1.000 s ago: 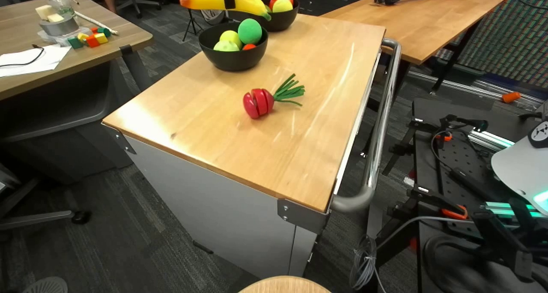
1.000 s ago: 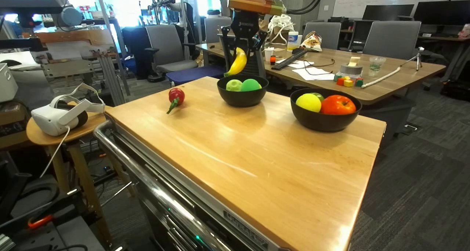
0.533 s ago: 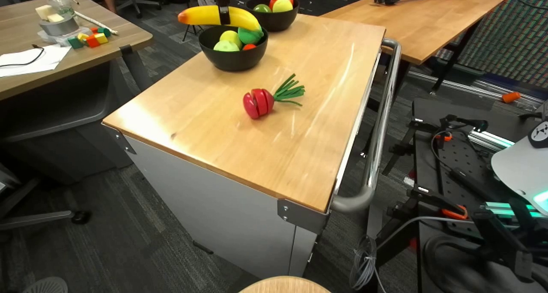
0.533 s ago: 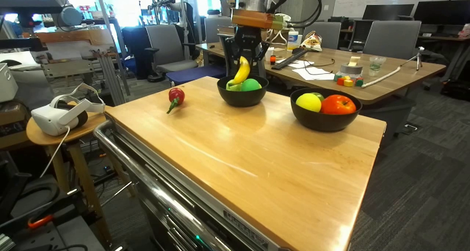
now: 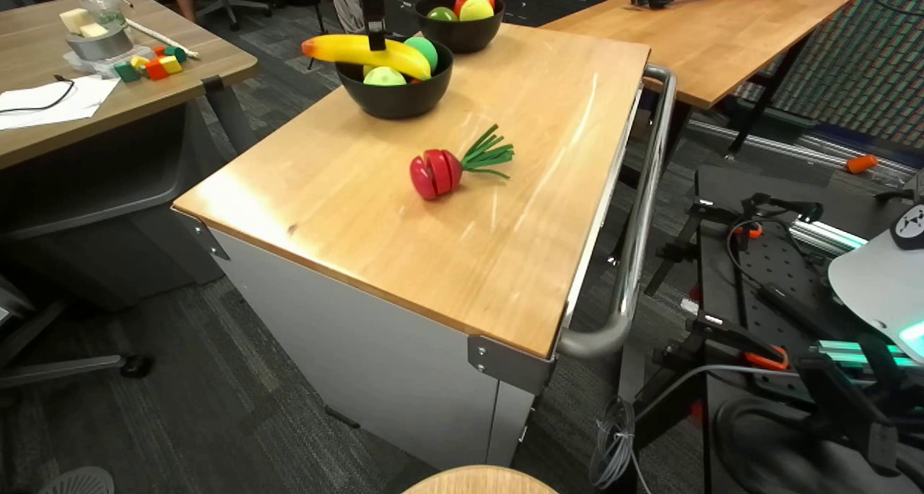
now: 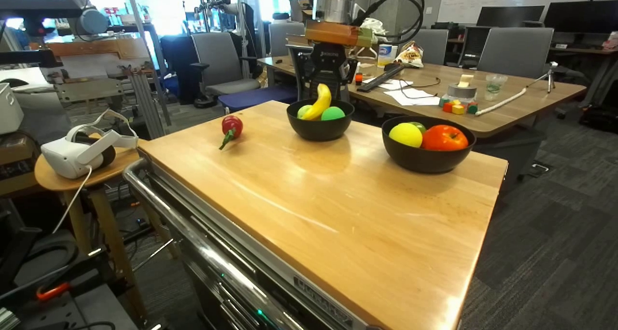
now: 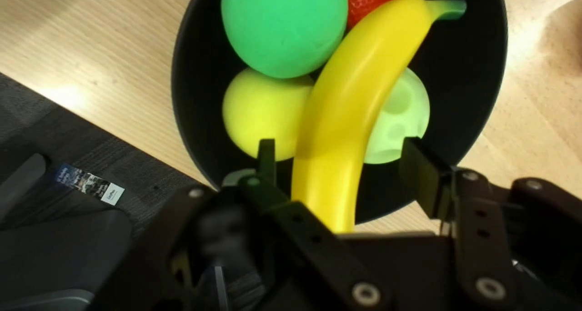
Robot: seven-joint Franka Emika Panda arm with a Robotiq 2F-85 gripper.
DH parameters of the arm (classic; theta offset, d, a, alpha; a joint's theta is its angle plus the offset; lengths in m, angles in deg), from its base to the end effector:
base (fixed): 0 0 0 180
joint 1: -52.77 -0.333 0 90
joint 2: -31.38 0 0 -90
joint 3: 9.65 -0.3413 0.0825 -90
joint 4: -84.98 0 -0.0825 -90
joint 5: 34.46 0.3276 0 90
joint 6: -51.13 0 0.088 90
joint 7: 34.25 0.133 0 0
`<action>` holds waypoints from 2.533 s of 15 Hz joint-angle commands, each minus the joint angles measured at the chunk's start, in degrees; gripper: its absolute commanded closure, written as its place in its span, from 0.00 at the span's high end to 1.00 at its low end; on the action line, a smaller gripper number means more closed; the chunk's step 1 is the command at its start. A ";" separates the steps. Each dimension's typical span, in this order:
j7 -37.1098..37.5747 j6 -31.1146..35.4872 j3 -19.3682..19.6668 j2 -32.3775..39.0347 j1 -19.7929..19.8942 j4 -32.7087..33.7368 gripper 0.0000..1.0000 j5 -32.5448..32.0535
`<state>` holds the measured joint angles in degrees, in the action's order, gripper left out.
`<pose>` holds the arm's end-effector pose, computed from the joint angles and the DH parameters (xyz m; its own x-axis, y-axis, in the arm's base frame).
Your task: Place the fruits and vegetables inside the two black bowls
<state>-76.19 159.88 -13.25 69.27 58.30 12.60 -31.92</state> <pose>0.6944 -0.0301 0.3812 0.7837 0.6202 0.0339 0.6208 -0.7802 -0.0772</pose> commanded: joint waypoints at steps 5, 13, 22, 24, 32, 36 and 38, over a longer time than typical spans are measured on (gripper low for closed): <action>0.70 4.31 -0.25 -6.37 -0.23 -3.78 1.00 -1.67; 15.71 26.09 1.72 -26.85 -3.54 -24.02 1.00 -10.55; 18.30 29.49 2.05 -29.03 -3.54 -27.48 1.00 -11.01; 15.57 28.30 0.34 -29.39 -4.46 -30.73 1.00 -9.33; 9.22 33.85 -5.46 -43.30 -10.47 -59.81 1.00 -1.44; 9.63 36.36 -4.76 -41.96 -13.14 -62.57 1.00 -2.94; 8.95 39.80 -4.74 -43.26 -14.25 -67.48 1.00 -2.87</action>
<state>-67.61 199.81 -18.98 25.94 45.07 -55.04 -34.47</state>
